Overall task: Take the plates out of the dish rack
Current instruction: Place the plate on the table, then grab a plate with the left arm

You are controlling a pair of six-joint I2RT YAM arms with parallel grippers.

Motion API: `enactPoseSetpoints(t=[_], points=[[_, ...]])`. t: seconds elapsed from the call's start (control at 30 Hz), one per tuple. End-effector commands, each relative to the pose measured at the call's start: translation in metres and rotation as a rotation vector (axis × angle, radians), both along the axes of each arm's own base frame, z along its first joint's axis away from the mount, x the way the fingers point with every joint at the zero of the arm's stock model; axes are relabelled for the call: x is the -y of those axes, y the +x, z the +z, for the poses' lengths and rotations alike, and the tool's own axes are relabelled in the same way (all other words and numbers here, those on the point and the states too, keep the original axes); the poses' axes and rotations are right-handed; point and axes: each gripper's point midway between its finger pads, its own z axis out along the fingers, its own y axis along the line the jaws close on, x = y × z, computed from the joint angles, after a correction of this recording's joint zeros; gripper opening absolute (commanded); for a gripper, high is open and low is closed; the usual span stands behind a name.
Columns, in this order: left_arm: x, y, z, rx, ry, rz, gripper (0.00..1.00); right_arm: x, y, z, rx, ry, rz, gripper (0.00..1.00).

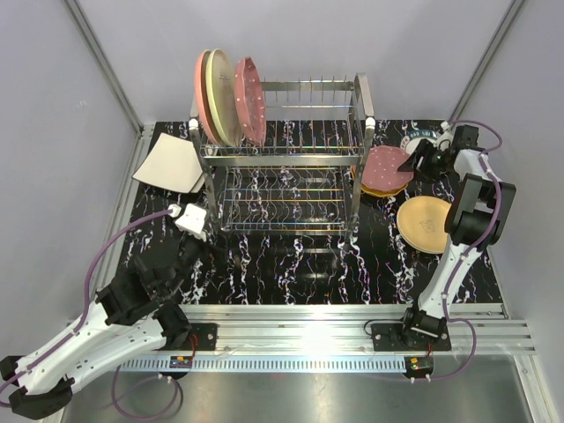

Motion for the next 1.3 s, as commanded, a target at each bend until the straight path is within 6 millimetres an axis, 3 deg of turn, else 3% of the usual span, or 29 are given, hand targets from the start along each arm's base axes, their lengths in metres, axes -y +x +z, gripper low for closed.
enactPoseSetpoints(t=[0.0,0.3,0.43,0.53,0.6,0.63,0.67,0.7,0.73,0.83,1.0,1.03,1.1,1.13,1.2,1.23,1.27], points=[[0.004,0.002,0.004,0.017,-0.005,-0.011,0.99,0.005,0.013,0.02,0.065,-0.067,0.029,0.67],[0.003,0.002,0.005,0.019,-0.009,-0.012,0.99,0.013,0.01,0.019,0.056,-0.132,0.03,0.8],[0.003,0.002,0.006,0.021,-0.011,-0.011,0.99,0.023,0.006,0.034,0.094,-0.234,0.068,0.87],[0.0,0.004,0.008,0.025,-0.014,0.004,0.99,0.029,-0.001,0.06,0.146,-0.32,0.096,0.92],[-0.001,0.004,0.01,0.03,-0.022,0.012,0.99,0.03,-0.009,0.09,0.201,-0.369,0.104,0.95],[-0.003,0.005,0.011,0.032,-0.028,0.019,0.99,0.029,-0.015,0.093,0.208,-0.387,0.115,0.96],[-0.003,0.005,0.012,0.032,-0.036,0.021,0.99,0.028,-0.022,0.116,0.253,-0.414,0.11,0.96],[-0.004,0.004,0.015,0.038,-0.045,0.025,0.99,0.027,-0.029,0.117,0.259,-0.422,0.113,0.97],[-0.005,0.004,0.018,0.042,-0.062,0.03,0.99,0.024,-0.038,0.141,0.314,-0.447,0.111,0.98],[-0.004,0.003,0.028,0.054,-0.11,0.029,0.99,0.019,-0.061,0.161,0.373,-0.49,0.094,1.0],[0.002,0.002,0.043,0.035,-0.166,0.017,0.99,0.025,-0.092,0.171,0.359,-0.503,-0.022,1.0],[0.003,0.0,0.055,0.035,-0.204,0.015,0.99,0.021,-0.098,0.176,0.36,-0.481,-0.007,1.0],[0.007,-0.001,0.06,0.015,-0.22,0.002,0.99,0.012,-0.113,0.175,0.334,-0.436,0.04,1.0],[0.008,-0.003,0.073,0.019,-0.257,-0.007,0.99,-0.002,-0.121,0.188,0.391,-0.407,0.1,1.0],[0.013,-0.004,0.079,0.008,-0.265,-0.024,0.99,-0.018,-0.135,0.191,0.426,-0.373,0.158,1.0],[0.014,-0.005,0.084,0.007,-0.276,-0.029,0.99,-0.03,-0.146,0.208,0.496,-0.36,0.193,1.0],[0.013,-0.006,0.096,0.02,-0.295,-0.033,0.99,-0.037,-0.152,0.213,0.521,-0.349,0.21,1.0]])
